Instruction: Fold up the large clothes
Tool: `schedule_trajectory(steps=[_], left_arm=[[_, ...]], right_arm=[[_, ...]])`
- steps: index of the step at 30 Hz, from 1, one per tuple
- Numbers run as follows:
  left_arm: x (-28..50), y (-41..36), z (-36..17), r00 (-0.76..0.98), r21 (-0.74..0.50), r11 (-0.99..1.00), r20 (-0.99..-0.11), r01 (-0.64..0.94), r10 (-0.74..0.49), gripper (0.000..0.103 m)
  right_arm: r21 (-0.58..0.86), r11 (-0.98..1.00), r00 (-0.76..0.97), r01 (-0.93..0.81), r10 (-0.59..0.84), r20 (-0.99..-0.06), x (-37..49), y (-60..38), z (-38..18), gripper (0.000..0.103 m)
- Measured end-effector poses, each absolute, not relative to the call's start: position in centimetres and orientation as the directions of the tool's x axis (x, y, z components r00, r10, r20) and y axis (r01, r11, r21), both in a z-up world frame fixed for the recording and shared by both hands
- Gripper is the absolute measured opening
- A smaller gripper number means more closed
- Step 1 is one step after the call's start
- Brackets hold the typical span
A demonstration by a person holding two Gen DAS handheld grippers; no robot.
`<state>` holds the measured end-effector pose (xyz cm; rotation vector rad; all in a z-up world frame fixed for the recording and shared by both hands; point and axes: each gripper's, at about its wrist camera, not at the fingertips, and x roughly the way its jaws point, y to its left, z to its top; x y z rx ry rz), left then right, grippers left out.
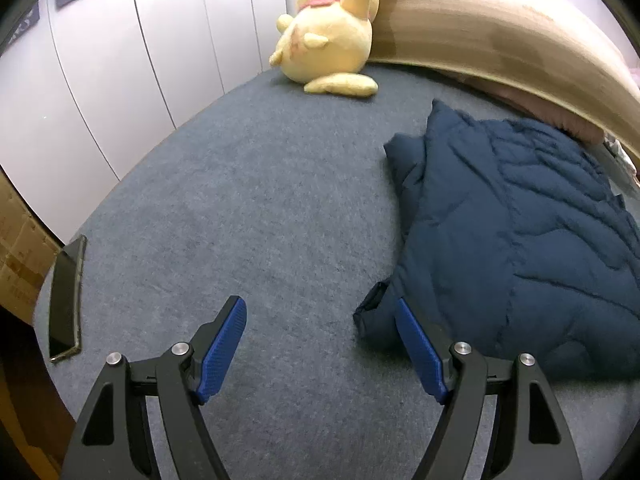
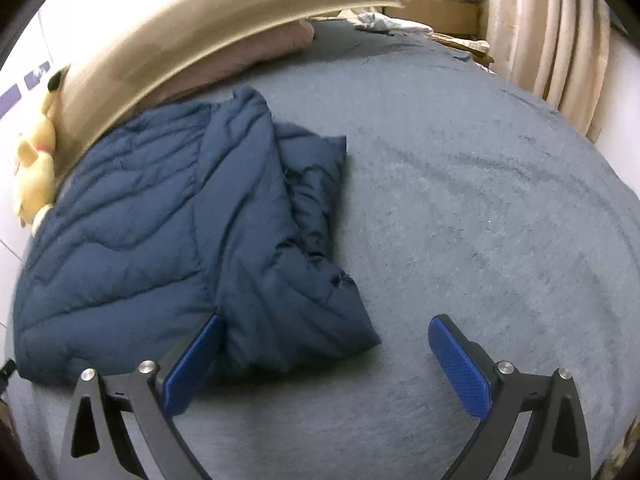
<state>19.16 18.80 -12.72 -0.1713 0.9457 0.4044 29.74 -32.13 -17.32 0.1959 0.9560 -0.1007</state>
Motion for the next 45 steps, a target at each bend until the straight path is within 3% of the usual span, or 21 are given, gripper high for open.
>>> schedule_trajectory(steps=[4,8,15,22,28,39,45], left_arm=[[19.0,18.9,-11.7,0.532,0.021,0.910,-0.806,-0.414,0.261,0.077],[18.9,18.5,-11.2,0.541,0.020,0.915,-0.801,-0.404,0.257,0.077],[18.5,18.9,-10.0,0.568,-0.002,0.919,-0.786,-0.394,0.242,0.077],[18.7,21.4,-9.6,0.614,-0.163,0.924,-0.784,-0.346,0.092,0.078],[20.8,22.5,-10.1,0.601,-0.181,0.922,-0.796,-0.343,0.067,0.078],[32.6,18.1,-8.2,0.624,-0.127,0.981,-0.781,-0.144,-0.010,0.078],[40.8,17.1,-10.2,0.567,-0.145,0.983,-0.822,-0.111,-0.058,0.078]], right_arm=[[0.118,0.984,0.630,0.133,0.007,-0.777,29.1,-31.4,-15.6,0.103],[0.065,0.988,0.551,0.140,-0.023,-0.834,30.5,-31.3,-17.4,0.103],[0.142,0.982,0.613,0.125,0.036,-0.789,28.9,-32.0,-15.3,0.103],[0.325,0.938,0.637,0.119,0.178,-0.750,28.0,-35.5,-13.6,0.103],[0.398,0.903,0.638,0.161,0.212,-0.741,29.7,-38.0,-13.8,0.103],[0.416,0.909,0.614,0.029,0.313,-0.725,42.4,-34.5,-11.9,0.103],[0.393,0.919,0.566,0.035,0.306,-0.765,49.1,-33.4,-13.9,0.094]])
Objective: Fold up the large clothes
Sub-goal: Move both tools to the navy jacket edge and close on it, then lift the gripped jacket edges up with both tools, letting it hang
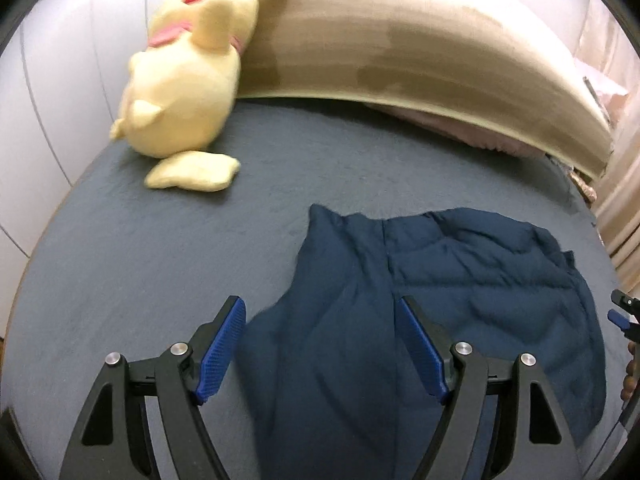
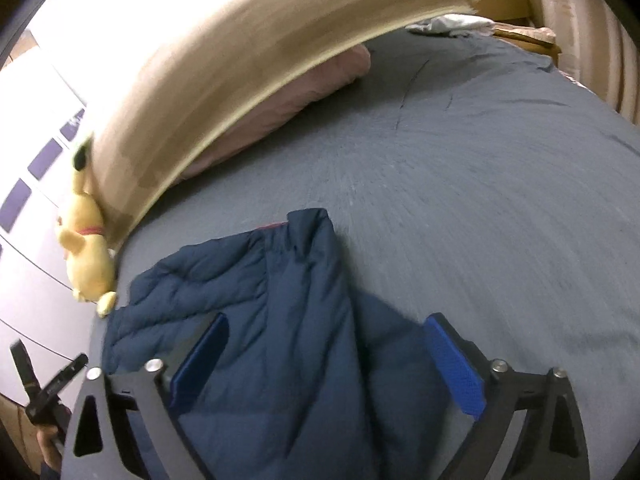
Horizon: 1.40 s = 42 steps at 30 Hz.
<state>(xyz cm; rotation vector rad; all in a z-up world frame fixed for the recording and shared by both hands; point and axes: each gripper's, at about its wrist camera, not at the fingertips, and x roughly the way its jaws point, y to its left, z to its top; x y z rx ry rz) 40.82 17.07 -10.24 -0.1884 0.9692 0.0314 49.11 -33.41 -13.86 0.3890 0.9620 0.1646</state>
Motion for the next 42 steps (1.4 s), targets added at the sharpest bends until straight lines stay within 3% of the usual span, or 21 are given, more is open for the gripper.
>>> schedule_trajectory(steps=[3,9,10,11,12,13,14,15,17,22,26,27,28,29,30,31,35,40,42], left_arm=[[43.2,16.6,-11.5,0.544,-0.150,0.984,-0.836,-0.095,-0.075,0.078],[46.4,16.4,-13.9,0.496,-0.187,0.977,-0.861,-0.099,-0.114,0.078],[46.5,16.3,-14.1,0.499,-0.186,0.978,-0.858,-0.091,-0.117,0.078],[46.6,16.1,-14.1,0.506,-0.192,0.978,-0.854,-0.084,-0.124,0.076],[46.7,16.0,-14.2,0.512,-0.194,0.978,-0.850,-0.079,-0.128,0.052],[46.8,15.8,-14.3,0.503,-0.190,0.979,-0.855,-0.074,-0.128,0.038],[47.0,15.8,-14.4,0.490,-0.195,0.978,-0.861,-0.078,-0.133,0.027],[47.1,15.8,-14.3,0.489,-0.202,0.975,-0.862,-0.089,-0.134,0.021],[46.9,15.7,-14.2,0.496,-0.182,0.979,-0.861,-0.092,-0.114,0.019],[46.9,14.7,-15.9,0.494,-0.086,0.990,-0.869,-0.108,-0.021,0.021],[45.7,14.8,-13.2,0.538,-0.037,0.988,-0.841,-0.148,0.049,0.028],[44.9,14.7,-11.5,0.576,-0.009,0.984,-0.812,-0.181,0.098,0.036],[44.2,14.4,-10.2,0.605,0.026,0.977,-0.782,-0.212,0.152,0.042],[43.5,13.7,-8.7,0.644,0.037,0.974,-0.745,-0.224,0.176,0.056],[43.1,13.0,-7.9,0.666,0.034,0.976,-0.726,-0.216,0.173,0.068],[42.6,11.6,-7.1,0.694,0.034,0.982,-0.703,-0.187,0.156,0.070],[42.0,5.7,-7.8,0.700,0.097,0.992,-0.703,-0.081,0.126,0.070],[43.3,3.6,-14.5,0.558,0.138,0.986,-0.813,-0.090,0.165,0.063],[43.6,3.9,-15.3,0.554,0.132,0.986,-0.816,-0.103,0.167,0.063]], right_arm=[[0.379,0.925,0.538,0.021,0.309,-0.784,51.9,-32.5,-15.1,0.084],[0.373,0.928,0.489,-0.011,0.331,-0.807,56.0,-30.9,-17.2,0.084],[0.377,0.926,0.477,-0.027,0.343,-0.809,56.4,-30.6,-17.3,0.079],[0.379,0.924,0.464,-0.053,0.359,-0.810,56.7,-30.1,-17.5,0.054],[0.370,0.926,0.447,-0.080,0.365,-0.817,56.9,-29.5,-17.5,0.037],[0.335,0.939,0.444,-0.084,0.336,-0.831,57.1,-29.0,-17.4,0.024],[0.318,0.943,0.454,-0.096,0.326,-0.829,57.0,-28.6,-17.0,0.017],[0.306,0.945,0.465,-0.114,0.324,-0.824,56.9,-28.3,-16.4,0.011],[0.245,0.959,0.521,-0.141,0.282,-0.806,56.1,-27.8,-14.5,0.009],[0.155,0.984,0.459,-0.088,0.179,-0.870,56.5,-27.3,-18.6,0.010],[0.178,0.984,0.526,-0.018,0.161,-0.835,54.8,-28.2,-16.4,0.020],[0.155,0.988,0.546,-0.016,0.138,-0.826,54.2,-28.1,-15.6,0.033],[0.105,0.994,0.585,-0.016,0.094,-0.805,53.4,-27.8,-14.2,0.062],[0.073,0.997,0.626,-0.011,0.064,-0.777,52.5,-27.2,-12.8,0.088],[0.073,0.997,0.657,-0.012,0.063,-0.751,51.6,-26.7,-11.8,0.090],[0.081,0.996,0.689,-0.033,0.081,-0.720,50.6,-25.8,-10.9,0.090],[0.060,0.988,0.687,-0.144,0.143,-0.712,48.1,-21.1,-11.5,0.090],[-0.070,0.983,0.615,-0.168,0.049,-0.787,47.5,-18.3,-17.0,0.088],[-0.068,0.985,0.571,-0.158,0.035,-0.820,48.2,-18.8,-18.7,0.088]])
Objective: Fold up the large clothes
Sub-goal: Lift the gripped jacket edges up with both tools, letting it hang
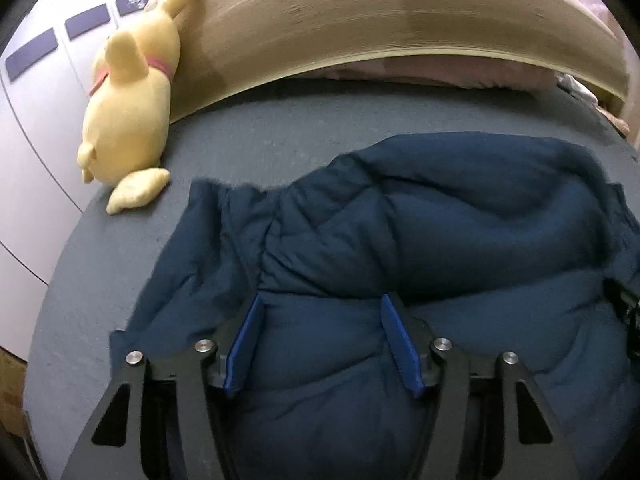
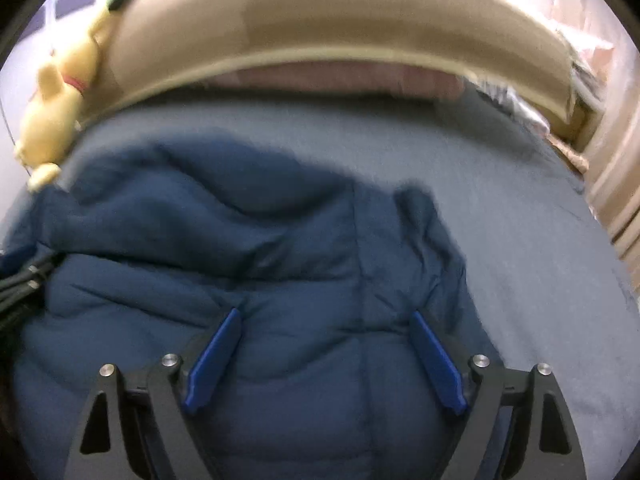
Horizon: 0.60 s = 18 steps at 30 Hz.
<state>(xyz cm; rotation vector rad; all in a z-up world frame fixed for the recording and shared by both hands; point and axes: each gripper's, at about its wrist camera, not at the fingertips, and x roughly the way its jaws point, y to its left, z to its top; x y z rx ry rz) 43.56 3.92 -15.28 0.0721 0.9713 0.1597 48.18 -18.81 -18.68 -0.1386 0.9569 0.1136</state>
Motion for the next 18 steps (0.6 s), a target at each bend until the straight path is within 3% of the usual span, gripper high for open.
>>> schedule_trajectory(steps=[3,5,7,9,10,14,18], left_arm=[[43.8,4.1,-14.3,0.536,0.125,0.990,-0.832,-0.069,0.143,0.062],[42.5,5.4,-12.5,0.569,0.058,0.998,-0.820,-0.010,0.054,0.063],[39.7,8.5,-10.3,0.616,-0.018,1.000,-0.787,0.018,-0.025,0.070],[36.9,12.4,-9.0,0.646,-0.101,0.995,-0.758,0.017,-0.088,0.093],[35.4,15.1,-8.8,0.658,-0.148,0.989,-0.745,0.001,-0.112,0.095],[32.4,22.2,-11.5,0.612,-0.331,0.940,-0.762,-0.087,-0.212,0.095],[31.8,24.3,-15.5,0.533,-0.535,0.838,-0.743,-0.110,-0.405,0.095]], right_arm=[[-0.019,0.988,0.557,-0.154,0.071,-0.827,48.4,-19.4,-17.6,0.088],[0.090,0.984,0.602,-0.152,0.164,-0.781,46.5,-21.7,-14.9,0.089],[0.182,0.976,0.633,-0.120,0.216,-0.743,44.5,-25.6,-12.9,0.089],[0.286,0.954,0.615,-0.091,0.280,-0.737,43.1,-29.8,-12.5,0.091],[0.349,0.935,0.592,-0.068,0.319,-0.740,42.9,-32.3,-13.0,0.092],[0.525,0.850,0.507,0.039,0.436,-0.743,39.5,-38.2,-17.5,0.092],[0.701,0.713,0.414,0.024,0.631,-0.656,38.8,-38.0,-21.1,0.092]])
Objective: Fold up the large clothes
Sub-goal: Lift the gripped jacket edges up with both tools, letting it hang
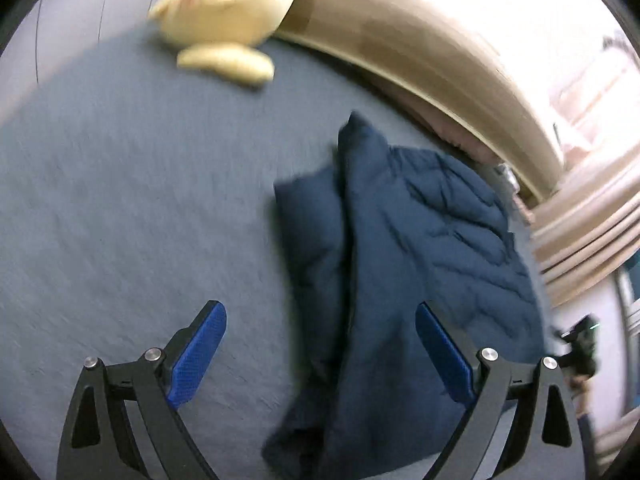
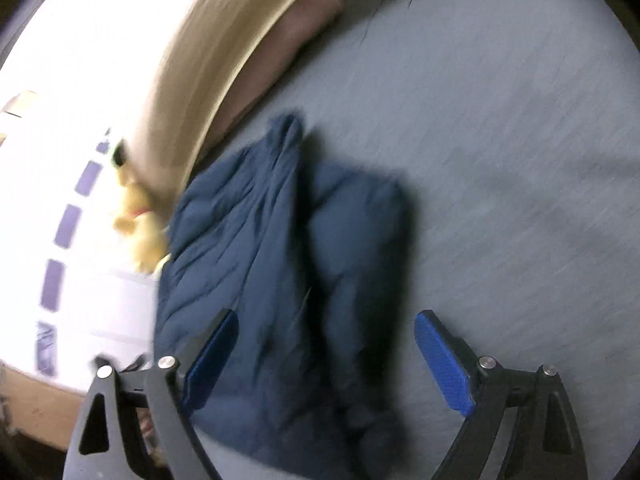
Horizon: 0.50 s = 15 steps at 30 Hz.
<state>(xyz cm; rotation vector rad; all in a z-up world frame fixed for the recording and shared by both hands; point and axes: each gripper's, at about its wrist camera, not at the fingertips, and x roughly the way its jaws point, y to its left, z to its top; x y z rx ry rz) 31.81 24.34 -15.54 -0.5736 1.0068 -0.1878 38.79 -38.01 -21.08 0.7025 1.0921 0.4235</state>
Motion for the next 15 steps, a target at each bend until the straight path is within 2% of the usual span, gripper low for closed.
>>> schedule_trajectory(steps=[4,7,9,12,15], left_arm=[[32.7,24.2,-17.1,0.498,-0.687,0.720,-0.659,-0.094,-0.564,0.095],[33.1,24.0,-17.2,0.502,-0.690,0.719,-0.652,-0.082,-0.568,0.095],[33.8,24.0,-17.8,0.488,-0.688,0.720,-0.661,-0.090,-0.571,0.095],[35.0,23.4,-17.9,0.480,-0.698,0.713,-0.648,-0.065,-0.591,0.095],[35.7,21.8,-18.3,0.462,-0.662,0.747,-0.682,-0.063,-0.567,0.093]], right_arm=[[0.736,0.677,0.380,-0.003,0.681,-0.626,39.3,-35.5,-22.0,0.092],[0.724,0.689,0.363,-0.022,0.680,-0.636,39.6,-34.9,-21.9,0.092],[0.720,0.694,0.354,-0.024,0.679,-0.643,39.8,-35.2,-21.8,0.088],[0.707,0.707,0.361,-0.022,0.665,-0.654,40.0,-35.8,-22.4,0.075],[0.661,0.747,0.354,-0.072,0.639,-0.683,39.8,-34.8,-21.8,0.058]])
